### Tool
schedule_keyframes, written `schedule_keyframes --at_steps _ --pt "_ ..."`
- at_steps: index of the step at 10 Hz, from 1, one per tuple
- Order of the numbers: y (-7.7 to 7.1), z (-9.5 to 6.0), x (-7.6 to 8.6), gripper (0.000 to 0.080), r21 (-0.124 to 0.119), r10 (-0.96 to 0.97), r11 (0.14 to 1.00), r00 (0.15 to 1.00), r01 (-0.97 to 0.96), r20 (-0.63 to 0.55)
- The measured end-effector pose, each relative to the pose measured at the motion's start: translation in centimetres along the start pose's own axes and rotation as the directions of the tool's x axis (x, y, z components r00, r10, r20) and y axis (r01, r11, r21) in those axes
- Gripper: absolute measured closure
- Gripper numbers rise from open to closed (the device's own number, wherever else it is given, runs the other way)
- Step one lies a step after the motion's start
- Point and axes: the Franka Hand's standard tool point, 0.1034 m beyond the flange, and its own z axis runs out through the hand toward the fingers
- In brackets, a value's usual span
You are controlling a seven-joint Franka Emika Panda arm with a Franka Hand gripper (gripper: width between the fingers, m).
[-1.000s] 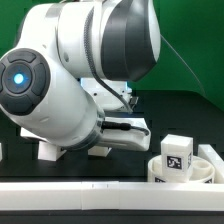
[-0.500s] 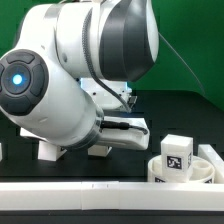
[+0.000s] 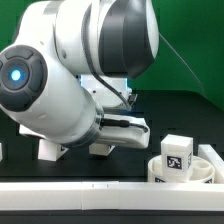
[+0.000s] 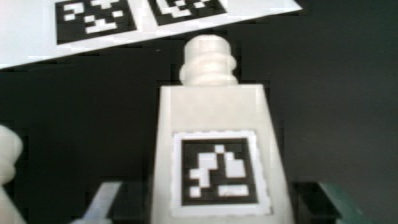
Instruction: Assemble stool
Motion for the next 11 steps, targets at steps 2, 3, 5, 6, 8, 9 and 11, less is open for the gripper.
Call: schedule_keyframes --at_steps 2,3,5,6,8,9,11 --pt "-1.8 -2.9 -2.2 0.0463 0.003 0.070 0.998 0.997 -0.070 -0.042" --pt "-3.2 -4.5 -4.0 0.0463 0.005 0.104 0.995 0.992 -0.104 -0.076" --pt "-3.5 -4.6 -3.8 0.0462 0.004 0.108 0.994 0.991 -0.108 -0.085" --pt "-3.5 -4.7 -3.7 0.0462 0.006 0.108 0.994 0.990 -0.108 -0.095" --pt "-3.8 -5.2 -3.2 0.0462 0.012 0.102 0.995 0.985 -0.101 -0.138" --pt "-4.4 -6.0 -2.7 0.0462 0.016 0.080 0.997 0.975 -0.079 -0.207" --pt "-7.4 -8.4 -5.1 0.0462 -0.007 0.022 1.000 0.940 -0.026 -0.340"
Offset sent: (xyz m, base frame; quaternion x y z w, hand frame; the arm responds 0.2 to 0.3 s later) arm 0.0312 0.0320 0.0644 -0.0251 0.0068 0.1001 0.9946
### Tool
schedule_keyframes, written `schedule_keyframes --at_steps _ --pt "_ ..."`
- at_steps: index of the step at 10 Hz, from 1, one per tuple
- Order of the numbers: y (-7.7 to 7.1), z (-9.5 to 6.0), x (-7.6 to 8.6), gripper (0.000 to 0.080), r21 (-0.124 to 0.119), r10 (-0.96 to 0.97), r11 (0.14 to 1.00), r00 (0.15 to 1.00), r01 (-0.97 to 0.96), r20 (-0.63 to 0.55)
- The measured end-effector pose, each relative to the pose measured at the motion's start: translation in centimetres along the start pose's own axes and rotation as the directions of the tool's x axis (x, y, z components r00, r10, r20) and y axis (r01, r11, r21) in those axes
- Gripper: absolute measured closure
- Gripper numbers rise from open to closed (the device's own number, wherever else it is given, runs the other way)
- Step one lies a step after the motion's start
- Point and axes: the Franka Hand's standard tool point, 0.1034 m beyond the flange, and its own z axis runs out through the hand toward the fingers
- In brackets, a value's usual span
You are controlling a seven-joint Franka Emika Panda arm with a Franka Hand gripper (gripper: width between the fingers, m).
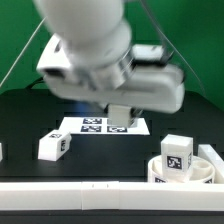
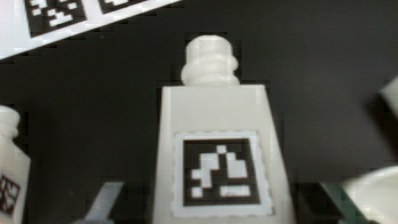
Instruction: Assemble stool
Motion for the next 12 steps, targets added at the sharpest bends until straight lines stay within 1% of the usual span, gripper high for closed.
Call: schedule_keyframes --at_steps 1,2,4,5,6,7,8,10,11,12 --pt "-1.0 -1.1 -0.4 0.0462 0.008 -0.018 1.000 0.998 0.018 -0.057" --pt "-1.2 -1.0 0.7 0.0462 0.024 -0.015 1.000 0.988 0.019 -0.157" --pt "-1.6 -1.0 0.5 0.0462 0.041 -0.016 0.999 0.964 0.028 -0.266" --pt "-2.3 -1.5 1.0 0.0461 0.042 -0.028 0.998 0.931 0.046 -0.364" --pt "-3.6 -1.8 0.4 0.0461 0.014 -0.071 0.996 0.888 0.087 -0.455" --pt "-4.7 -2.3 -0.4 0.0461 -0.007 -0.105 0.993 0.862 0.117 -0.496" --pt "-6.2 -3.5 -0.4 0.0461 -0.044 -0.156 0.986 0.796 0.161 -0.586" --pt "-6.7 -3.3 0.1 0.0461 -0.034 -0.149 0.984 0.692 0.177 -0.706" --pt "-7.2 -3.2 0.1 0.0461 -0.034 -0.150 0.981 0.641 0.190 -0.753" --pt "-8.3 -2.9 -0.2 0.0461 -0.039 -0.157 0.977 0.589 0.209 -0.793"
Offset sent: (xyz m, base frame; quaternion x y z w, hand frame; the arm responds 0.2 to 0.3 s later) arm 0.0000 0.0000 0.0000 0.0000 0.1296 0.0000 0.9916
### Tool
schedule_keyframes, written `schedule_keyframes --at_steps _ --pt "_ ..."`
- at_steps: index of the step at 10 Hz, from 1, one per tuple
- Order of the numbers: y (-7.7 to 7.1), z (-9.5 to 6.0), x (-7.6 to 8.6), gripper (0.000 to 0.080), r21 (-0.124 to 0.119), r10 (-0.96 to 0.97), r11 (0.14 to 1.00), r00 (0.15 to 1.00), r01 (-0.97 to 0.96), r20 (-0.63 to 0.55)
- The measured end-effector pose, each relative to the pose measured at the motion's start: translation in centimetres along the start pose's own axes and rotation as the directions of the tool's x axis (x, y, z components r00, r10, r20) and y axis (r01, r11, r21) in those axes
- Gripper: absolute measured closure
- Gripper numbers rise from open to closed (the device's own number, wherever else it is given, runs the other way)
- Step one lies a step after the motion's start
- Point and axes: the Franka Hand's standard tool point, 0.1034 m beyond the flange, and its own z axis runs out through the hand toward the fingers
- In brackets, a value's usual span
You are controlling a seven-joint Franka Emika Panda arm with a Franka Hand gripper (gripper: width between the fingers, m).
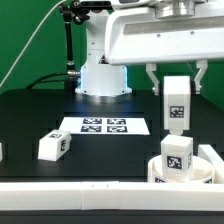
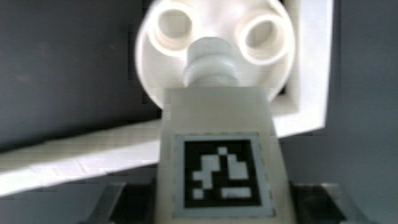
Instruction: Assemble stool
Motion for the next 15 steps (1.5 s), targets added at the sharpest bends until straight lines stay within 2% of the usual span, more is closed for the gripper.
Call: schedule_keyframes --at_steps 2,3,5,7,11,13,15 --pt "-1.7 -0.1 0.2 0.0461 0.029 -0.015 0.999 0.990 0.019 -0.141" --pt "-1.6 0.1 0.0 0.0461 0.030 -0.019 0.999 0.986 0.024 -0.165" --pt "-1.9 0.4 -0.3 0.0461 0.028 -0.032 0.999 0.986 0.037 -0.166" --pt "-2.9 1.7 -1.2 0.0461 0.014 -0.108 0.994 0.982 0.112 -0.153" --pt "-3.0 2.2 -1.4 0.0461 0.009 -0.125 0.992 0.981 0.128 -0.151" --pt "-3.6 3.2 -2.2 0.0461 0.003 -0.155 0.988 0.975 0.157 -0.158" --pt "-3.4 3.5 -2.0 0.0461 0.000 -0.160 0.987 0.974 0.162 -0.158"
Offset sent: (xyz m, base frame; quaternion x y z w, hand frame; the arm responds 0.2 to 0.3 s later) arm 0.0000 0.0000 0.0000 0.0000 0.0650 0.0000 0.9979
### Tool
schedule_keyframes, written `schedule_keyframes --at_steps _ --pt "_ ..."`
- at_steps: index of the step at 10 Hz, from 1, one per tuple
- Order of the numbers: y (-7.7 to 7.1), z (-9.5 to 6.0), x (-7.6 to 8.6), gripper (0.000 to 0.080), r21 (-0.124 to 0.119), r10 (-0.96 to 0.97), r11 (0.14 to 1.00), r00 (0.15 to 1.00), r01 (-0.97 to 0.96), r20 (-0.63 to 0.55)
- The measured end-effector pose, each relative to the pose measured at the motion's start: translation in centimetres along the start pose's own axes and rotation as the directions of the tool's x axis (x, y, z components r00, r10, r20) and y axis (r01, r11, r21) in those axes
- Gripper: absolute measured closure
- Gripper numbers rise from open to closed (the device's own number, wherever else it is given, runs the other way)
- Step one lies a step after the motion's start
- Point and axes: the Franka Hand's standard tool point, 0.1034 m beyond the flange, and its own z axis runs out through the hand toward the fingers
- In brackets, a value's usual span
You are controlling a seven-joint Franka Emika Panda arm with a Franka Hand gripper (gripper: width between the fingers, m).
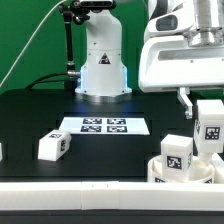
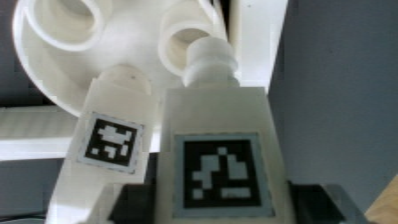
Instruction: Assemble stool
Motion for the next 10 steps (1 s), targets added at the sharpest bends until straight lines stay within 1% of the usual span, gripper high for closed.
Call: schedule_keyframes --at_steps 3,8,10 --pt "0.57 0.13 0.07 0.0461 -0.005 -0.008 1.000 1.000 0.008 0.001" --pt "0.60 0.50 -0.05 0.0461 -0.008 -0.012 1.000 1.000 0.012 0.008" --pt "0.76 0.93 -0.42 0.0461 -0.012 -0.014 1.000 1.000 0.014 0.007"
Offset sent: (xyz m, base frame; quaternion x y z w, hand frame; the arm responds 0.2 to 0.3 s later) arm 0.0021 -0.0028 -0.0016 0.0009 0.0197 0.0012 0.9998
